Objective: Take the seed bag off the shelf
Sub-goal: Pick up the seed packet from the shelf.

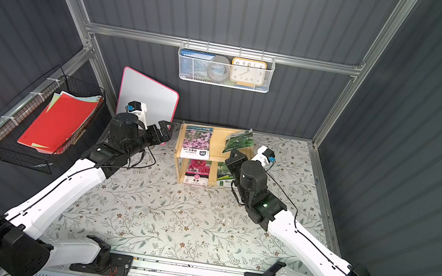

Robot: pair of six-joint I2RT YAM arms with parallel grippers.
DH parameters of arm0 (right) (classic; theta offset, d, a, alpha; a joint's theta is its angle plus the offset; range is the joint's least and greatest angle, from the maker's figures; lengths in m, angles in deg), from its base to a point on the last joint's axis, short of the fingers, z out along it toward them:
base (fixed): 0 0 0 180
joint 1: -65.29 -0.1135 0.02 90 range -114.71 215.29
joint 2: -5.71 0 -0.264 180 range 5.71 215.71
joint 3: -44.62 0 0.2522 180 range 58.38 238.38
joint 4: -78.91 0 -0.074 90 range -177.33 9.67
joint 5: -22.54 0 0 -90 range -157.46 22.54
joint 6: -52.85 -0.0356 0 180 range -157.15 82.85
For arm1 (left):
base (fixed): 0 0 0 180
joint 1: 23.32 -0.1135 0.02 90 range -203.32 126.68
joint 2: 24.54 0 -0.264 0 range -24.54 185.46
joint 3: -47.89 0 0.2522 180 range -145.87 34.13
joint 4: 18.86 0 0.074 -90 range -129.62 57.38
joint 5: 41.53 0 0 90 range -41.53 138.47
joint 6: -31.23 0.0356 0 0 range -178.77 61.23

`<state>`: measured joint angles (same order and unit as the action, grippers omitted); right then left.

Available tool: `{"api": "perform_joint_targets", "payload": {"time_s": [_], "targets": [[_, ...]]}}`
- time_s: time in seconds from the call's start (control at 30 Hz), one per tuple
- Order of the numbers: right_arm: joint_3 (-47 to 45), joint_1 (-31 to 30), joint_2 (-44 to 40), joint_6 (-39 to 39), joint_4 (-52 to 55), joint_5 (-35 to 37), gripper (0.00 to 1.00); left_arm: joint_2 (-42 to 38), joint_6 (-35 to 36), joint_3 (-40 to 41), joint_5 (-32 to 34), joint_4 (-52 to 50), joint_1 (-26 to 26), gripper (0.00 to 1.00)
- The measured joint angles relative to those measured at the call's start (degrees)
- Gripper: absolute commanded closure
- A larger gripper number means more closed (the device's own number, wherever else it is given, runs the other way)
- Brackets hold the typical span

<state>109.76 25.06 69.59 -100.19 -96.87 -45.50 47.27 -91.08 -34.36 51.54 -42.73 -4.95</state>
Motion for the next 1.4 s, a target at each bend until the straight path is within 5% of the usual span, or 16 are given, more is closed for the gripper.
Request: {"api": "perform_joint_targets", "payload": {"time_s": [0.43, 0.7, 1.0, 1.4], "targets": [[-5.14, -0.26, -9.40, 0.61, 4.55, -2.91, 1.00, -0.28, 0.90, 0.00, -2.05, 0.04, -0.02, 0.00], [-5.70, -0.26, -8.72, 0.76, 5.03, -2.21, 1.00, -0.26, -1.07, 1.53, -22.84, 4.31, -0.26, 0.00], [-5.68, -0.26, -6.29, 0.79, 4.85, -1.55, 1.00, -2.01, -12.44, 4.52, -43.12, 11.96, 0.00, 0.00], [-5.62, -0.26, -4.17, 0.63, 3.26, -1.18, 1.00, 4.72, -33.07, 8.57, -53.00, 25.00, 11.02, 0.00]]}}
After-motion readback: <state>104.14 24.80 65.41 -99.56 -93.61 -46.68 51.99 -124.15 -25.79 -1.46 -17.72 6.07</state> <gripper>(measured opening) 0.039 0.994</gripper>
